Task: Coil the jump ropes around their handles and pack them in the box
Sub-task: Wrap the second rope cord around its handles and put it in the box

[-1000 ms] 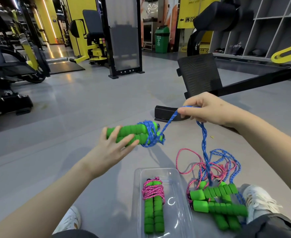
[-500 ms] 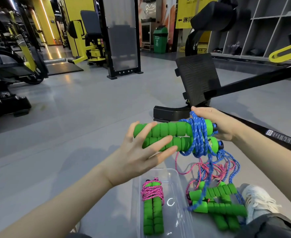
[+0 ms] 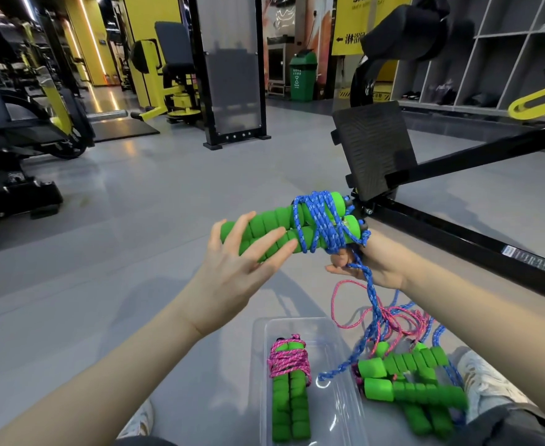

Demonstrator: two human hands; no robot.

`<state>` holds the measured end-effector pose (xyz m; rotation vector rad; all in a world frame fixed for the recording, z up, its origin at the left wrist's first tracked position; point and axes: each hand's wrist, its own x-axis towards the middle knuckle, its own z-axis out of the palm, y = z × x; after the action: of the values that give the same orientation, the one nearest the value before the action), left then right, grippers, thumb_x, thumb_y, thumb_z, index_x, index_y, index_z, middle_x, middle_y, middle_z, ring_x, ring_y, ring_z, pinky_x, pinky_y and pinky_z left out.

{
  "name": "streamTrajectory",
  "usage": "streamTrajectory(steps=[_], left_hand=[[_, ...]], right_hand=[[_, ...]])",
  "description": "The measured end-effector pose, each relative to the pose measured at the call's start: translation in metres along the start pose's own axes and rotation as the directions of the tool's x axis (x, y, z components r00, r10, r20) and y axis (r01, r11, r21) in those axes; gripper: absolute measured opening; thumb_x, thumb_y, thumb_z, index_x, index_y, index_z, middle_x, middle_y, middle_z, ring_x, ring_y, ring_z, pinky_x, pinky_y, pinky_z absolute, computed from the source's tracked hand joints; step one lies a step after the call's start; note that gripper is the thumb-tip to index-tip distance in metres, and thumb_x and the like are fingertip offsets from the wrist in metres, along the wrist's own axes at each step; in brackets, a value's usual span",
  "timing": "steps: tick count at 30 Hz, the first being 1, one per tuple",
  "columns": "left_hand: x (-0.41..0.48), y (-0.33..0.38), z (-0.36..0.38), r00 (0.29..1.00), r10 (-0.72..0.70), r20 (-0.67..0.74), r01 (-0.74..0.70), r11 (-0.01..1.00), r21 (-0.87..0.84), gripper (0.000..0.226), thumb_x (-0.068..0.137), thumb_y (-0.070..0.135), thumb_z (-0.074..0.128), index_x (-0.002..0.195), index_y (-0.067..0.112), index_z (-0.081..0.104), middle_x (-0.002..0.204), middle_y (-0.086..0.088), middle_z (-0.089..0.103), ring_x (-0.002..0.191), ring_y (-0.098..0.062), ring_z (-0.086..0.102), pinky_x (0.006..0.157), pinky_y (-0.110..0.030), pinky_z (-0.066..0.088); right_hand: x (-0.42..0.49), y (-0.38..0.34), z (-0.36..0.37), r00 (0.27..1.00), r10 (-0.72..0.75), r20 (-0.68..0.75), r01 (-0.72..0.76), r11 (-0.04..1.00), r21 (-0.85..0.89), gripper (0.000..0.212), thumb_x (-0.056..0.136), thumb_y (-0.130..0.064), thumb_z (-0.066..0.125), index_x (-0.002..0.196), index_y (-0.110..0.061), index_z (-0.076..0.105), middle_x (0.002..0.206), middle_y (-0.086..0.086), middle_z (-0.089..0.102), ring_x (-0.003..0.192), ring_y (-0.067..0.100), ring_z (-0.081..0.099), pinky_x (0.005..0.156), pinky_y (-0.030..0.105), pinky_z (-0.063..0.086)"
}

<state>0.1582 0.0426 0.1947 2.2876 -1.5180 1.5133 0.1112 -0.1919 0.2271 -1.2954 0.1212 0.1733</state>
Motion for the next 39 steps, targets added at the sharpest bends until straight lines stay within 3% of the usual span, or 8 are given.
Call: streamTrajectory(steps=[8,12,16,21,25,30,33,39], left_hand=[[0.005,-0.003,0.003,1.0,-0.005,0.0,0.005,0.997,0.074,0.059,0.082,-0.01,0.034,0.137,0.013,0.041,0.136,-0.01,0.041,0.113,-0.05,0.044,0.08,-0.052,0.037],[-0.001,-0.013,0.005,0.997,-0.068,0.028,0.062,0.982,0.176,0.053,0.089,-0.005,0.019,0.132,0.013,0.045,0.131,-0.009,0.047,0.109,-0.048,0.048,0.078,-0.051,0.04],[-0.018,-0.034,0.006,0.975,-0.179,0.13,0.134,0.946,0.295,0.062,0.073,-0.008,0.03,0.13,0.011,0.047,0.123,-0.014,0.06,0.106,-0.051,0.051,0.077,-0.053,0.042],[-0.044,-0.029,0.015,0.966,-0.069,0.248,-0.007,0.956,0.294,0.063,0.074,-0.003,0.029,0.134,0.011,0.044,0.13,-0.012,0.047,0.107,-0.052,0.054,0.077,-0.057,0.042],[-0.047,-0.027,0.021,0.947,-0.045,0.319,-0.059,0.949,0.31,0.072,0.067,-0.002,0.035,0.137,0.013,0.041,0.132,-0.01,0.044,0.112,-0.051,0.049,0.08,-0.059,0.039],[-0.04,-0.016,0.021,0.942,0.032,0.333,-0.12,0.962,0.245,0.073,0.062,-0.001,0.049,0.134,0.011,0.042,0.127,-0.012,0.044,0.111,-0.05,0.045,0.078,-0.058,0.043],[-0.041,-0.01,0.023,0.921,0.058,0.385,-0.15,0.966,0.211,0.079,0.057,0.003,0.059,0.134,0.01,0.042,0.125,-0.013,0.046,0.11,-0.05,0.046,0.077,-0.058,0.044],[-0.036,-0.009,0.019,0.908,0.071,0.414,-0.141,0.98,0.142,0.067,0.069,0.001,0.027,0.134,0.011,0.041,0.123,-0.012,0.049,0.108,-0.05,0.051,0.073,-0.055,0.045]], right_hand=[[0.003,0.011,0.005,0.994,0.089,0.058,-0.094,0.992,0.088,0.027,0.102,-0.02,0.03,0.083,-0.012,0.047,0.051,0.001,0.044,0.037,0.012,0.047,0.049,0.029,0.056],[0.0,0.014,0.006,0.983,0.156,0.096,-0.148,0.985,-0.086,0.032,0.099,-0.036,0.034,0.092,-0.012,0.053,0.056,0.006,0.048,0.03,0.01,0.031,0.037,0.019,0.035],[-0.005,0.014,0.01,0.981,0.147,0.128,-0.085,0.914,-0.397,0.043,0.1,-0.04,0.029,0.095,-0.006,0.055,0.043,0.003,0.038,0.031,0.009,0.017,0.037,0.018,0.023],[-0.013,-0.012,0.024,0.985,-0.027,0.171,0.159,0.528,-0.834,0.037,0.099,-0.035,0.041,0.08,-0.008,0.058,0.054,0.003,0.033,0.039,0.008,0.027,0.04,0.018,0.029],[-0.014,-0.037,0.026,0.941,-0.181,0.287,0.316,0.158,-0.936,0.032,0.094,-0.035,0.051,0.071,-0.016,0.063,0.056,-0.004,0.036,0.046,0.006,0.032,0.046,0.018,0.028],[-0.021,-0.052,0.02,0.938,-0.129,0.323,0.337,0.111,-0.935,0.022,0.093,-0.029,0.054,0.076,-0.018,0.062,0.057,-0.008,0.043,0.05,0.005,0.035,0.049,0.017,0.033],[-0.024,-0.05,0.02,0.927,-0.133,0.35,0.359,0.054,-0.932,0.015,0.086,-0.021,0.059,0.074,-0.011,0.06,0.067,0.012,0.053,0.055,0.01,0.039,0.054,0.028,0.04],[-0.03,-0.066,0.018,0.904,-0.255,0.343,0.404,0.249,-0.88,0.015,0.081,-0.009,0.062,0.068,-0.002,0.06,0.054,0.001,0.046,0.051,0.009,0.041,0.052,0.022,0.037]])
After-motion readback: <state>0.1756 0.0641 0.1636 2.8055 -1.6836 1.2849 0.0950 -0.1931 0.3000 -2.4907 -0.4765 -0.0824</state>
